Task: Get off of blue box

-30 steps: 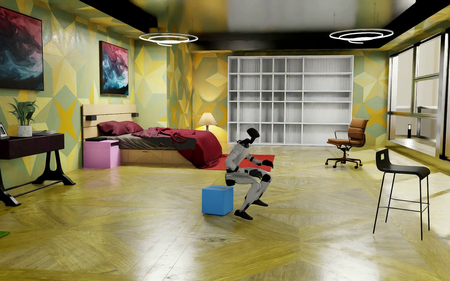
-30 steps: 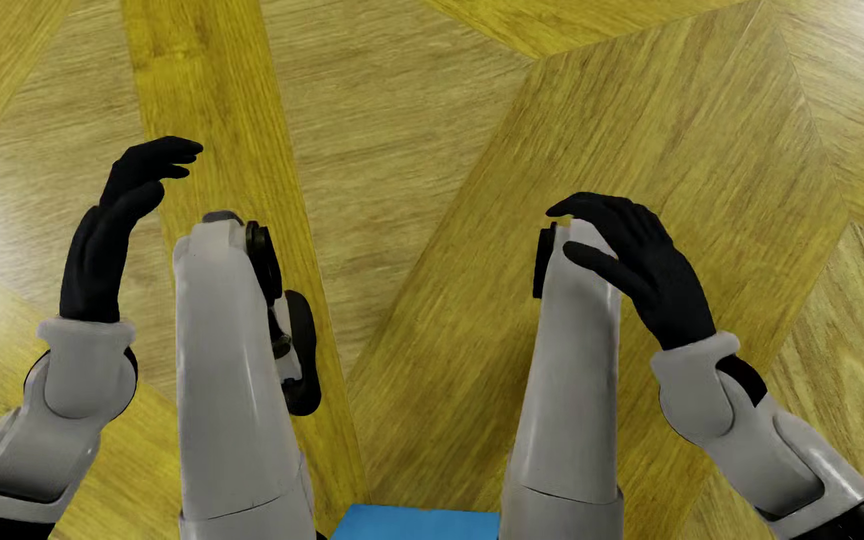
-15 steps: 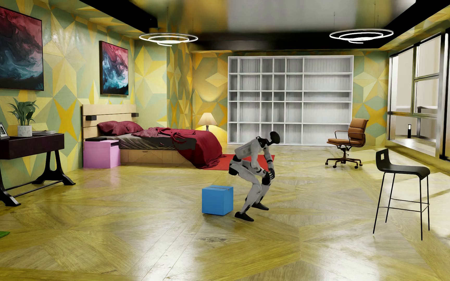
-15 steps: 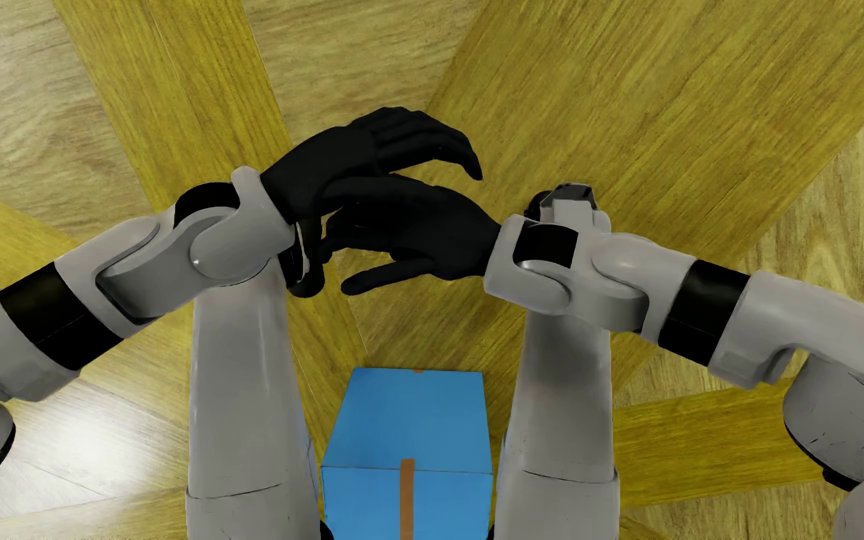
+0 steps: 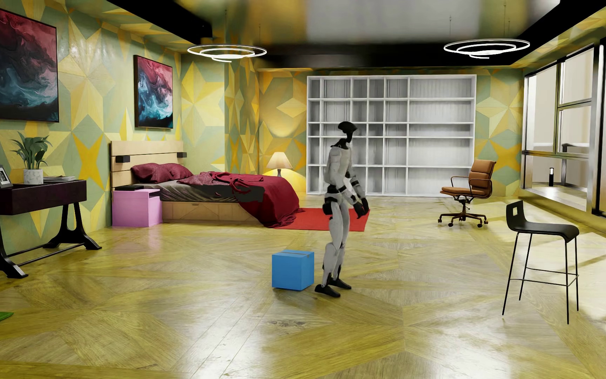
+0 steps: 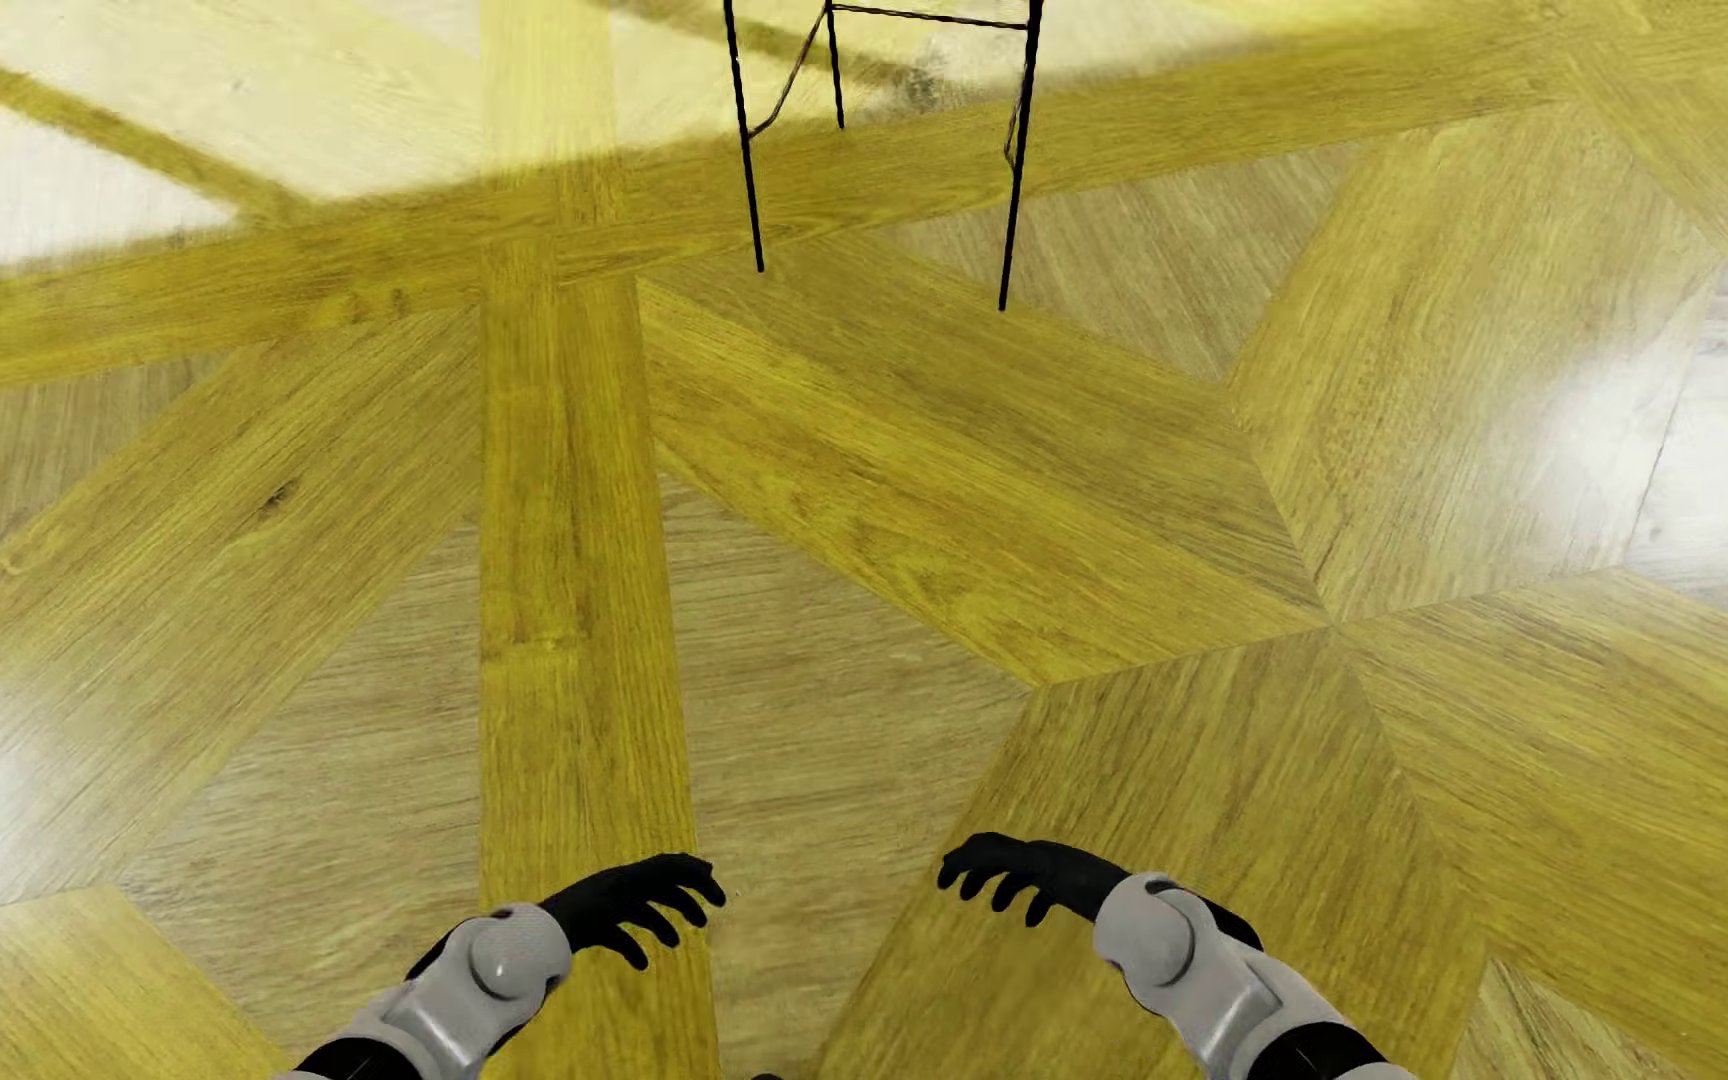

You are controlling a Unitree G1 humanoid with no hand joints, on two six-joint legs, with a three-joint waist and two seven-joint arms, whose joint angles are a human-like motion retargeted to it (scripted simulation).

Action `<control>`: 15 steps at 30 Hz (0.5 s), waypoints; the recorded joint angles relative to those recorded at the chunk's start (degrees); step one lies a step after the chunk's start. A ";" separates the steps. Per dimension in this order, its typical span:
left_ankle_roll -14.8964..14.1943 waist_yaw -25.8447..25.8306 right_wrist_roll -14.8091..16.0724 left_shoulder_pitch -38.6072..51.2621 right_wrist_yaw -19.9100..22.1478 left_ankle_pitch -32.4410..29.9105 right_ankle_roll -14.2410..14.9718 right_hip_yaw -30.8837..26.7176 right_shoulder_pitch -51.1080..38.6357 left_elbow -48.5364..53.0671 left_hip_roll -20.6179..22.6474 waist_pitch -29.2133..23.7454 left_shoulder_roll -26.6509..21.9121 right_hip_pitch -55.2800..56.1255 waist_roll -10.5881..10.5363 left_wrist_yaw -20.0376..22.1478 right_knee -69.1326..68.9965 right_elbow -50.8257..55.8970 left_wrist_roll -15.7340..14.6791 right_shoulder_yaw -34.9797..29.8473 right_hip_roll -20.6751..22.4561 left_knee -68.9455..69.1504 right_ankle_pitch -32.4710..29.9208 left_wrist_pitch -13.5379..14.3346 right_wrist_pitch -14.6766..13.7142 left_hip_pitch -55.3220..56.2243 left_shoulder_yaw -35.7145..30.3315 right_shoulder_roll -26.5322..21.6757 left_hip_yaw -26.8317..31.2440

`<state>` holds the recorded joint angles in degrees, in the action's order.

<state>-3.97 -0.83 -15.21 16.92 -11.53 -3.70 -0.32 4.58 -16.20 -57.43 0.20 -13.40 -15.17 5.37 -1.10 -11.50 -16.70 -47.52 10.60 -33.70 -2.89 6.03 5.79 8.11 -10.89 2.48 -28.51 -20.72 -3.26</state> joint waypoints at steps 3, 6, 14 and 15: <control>-1.01 -0.55 1.86 -7.27 2.33 1.63 0.27 2.69 7.72 -2.66 -0.02 4.93 -0.94 -9.23 -0.22 2.58 5.75 -1.65 -1.25 8.27 0.19 -3.41 0.24 1.19 -0.51 -8.41 5.83 -1.56 -1.77; -1.80 -1.16 4.73 -10.16 7.72 2.38 0.35 4.57 11.55 -10.44 0.33 8.11 -0.12 -15.26 -0.81 2.97 7.91 -12.89 -1.14 13.09 -0.05 -5.85 1.64 -0.21 3.39 -14.27 8.16 -0.08 -2.97; -2.43 -1.44 0.20 -14.27 1.54 3.95 1.27 5.00 16.67 -12.94 0.12 10.66 0.99 -16.71 -1.38 0.69 7.45 -18.95 -0.26 14.61 -0.72 -6.09 3.01 -0.36 2.86 -16.45 10.88 -1.91 -3.61; -2.33 -1.46 0.46 -14.15 1.78 3.97 1.22 4.86 16.72 -12.21 0.12 10.50 1.25 -16.60 -1.40 0.89 7.46 -18.16 -0.29 14.83 -0.70 -6.00 2.92 -0.16 2.65 -16.32 10.57 -1.94 -3.56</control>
<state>-6.29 -2.29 -14.76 2.77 -9.76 0.27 0.90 9.44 0.52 -69.64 0.32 -2.90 -13.92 -11.23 -2.50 -10.61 -9.24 -65.68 10.32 -18.86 -3.60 0.04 8.71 7.95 -8.24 -13.84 -17.94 -22.66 -6.82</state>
